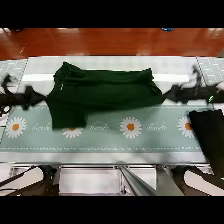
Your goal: Fold the shirts.
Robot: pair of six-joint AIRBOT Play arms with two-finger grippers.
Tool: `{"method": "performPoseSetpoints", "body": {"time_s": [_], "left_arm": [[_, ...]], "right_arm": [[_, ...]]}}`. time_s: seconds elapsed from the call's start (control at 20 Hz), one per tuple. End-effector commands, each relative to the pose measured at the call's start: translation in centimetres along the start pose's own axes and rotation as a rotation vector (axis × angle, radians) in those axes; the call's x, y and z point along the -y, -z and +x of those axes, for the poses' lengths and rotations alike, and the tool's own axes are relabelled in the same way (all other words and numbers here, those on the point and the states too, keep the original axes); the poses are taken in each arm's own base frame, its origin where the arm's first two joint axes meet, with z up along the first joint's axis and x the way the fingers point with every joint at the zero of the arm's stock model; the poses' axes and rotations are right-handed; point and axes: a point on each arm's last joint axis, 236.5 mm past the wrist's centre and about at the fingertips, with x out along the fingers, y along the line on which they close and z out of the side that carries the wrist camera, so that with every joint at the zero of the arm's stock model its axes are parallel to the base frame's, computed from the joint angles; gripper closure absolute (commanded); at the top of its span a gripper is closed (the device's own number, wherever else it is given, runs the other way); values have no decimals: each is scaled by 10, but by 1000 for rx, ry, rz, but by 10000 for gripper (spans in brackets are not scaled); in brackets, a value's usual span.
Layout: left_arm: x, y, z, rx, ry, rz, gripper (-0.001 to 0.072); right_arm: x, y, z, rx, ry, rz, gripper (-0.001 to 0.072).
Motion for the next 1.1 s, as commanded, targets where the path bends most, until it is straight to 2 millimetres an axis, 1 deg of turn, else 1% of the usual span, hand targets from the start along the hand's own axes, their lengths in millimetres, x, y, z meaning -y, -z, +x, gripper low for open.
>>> {"method": "performPoseSetpoints", "body": {"time_s": [0.0,0.05,0.15,0.2,0.25,0.3,0.35,0.45,0.5,0.6,0.7,0.8,0.9,0.95,1.05], "left_arm": [[110,-47,-74,233,91,254,684],[142,-53,-100,307,94,336,684],[203,-54,-151,445,104,482,684],[233,-49,-176,513,109,559,684],[261,-39,-199,569,113,634,684],[286,-27,-220,624,117,704,684],[310,-11,-240,679,118,778,684],[342,25,-268,762,119,881,684],[355,44,-280,809,124,919,684],[370,76,-299,883,107,985,684],[376,107,-312,936,66,1039,684],[368,127,-323,968,2,1044,684],[354,139,-341,1028,-77,1019,684],[348,144,-351,1062,-111,997,684],[336,151,-369,1126,-167,955,684]], "right_arm": [[-79,-50,-96,144,97,-283,689],[-108,-62,-131,232,118,-362,689],[-159,-79,-197,423,166,-485,689],[-180,-82,-228,509,193,-529,689],[-201,-81,-258,592,215,-570,689],[-218,-76,-283,661,231,-600,689],[-235,-67,-306,722,242,-634,689],[-256,-41,-338,807,260,-681,689],[-260,-26,-349,831,279,-698,689],[-257,3,-368,853,354,-708,689],[-247,29,-386,875,430,-679,688],[-239,54,-398,887,476,-648,689],[-236,73,-405,915,490,-632,688],[-234,79,-403,914,486,-623,689],[-222,85,-391,881,486,-597,689]]}}
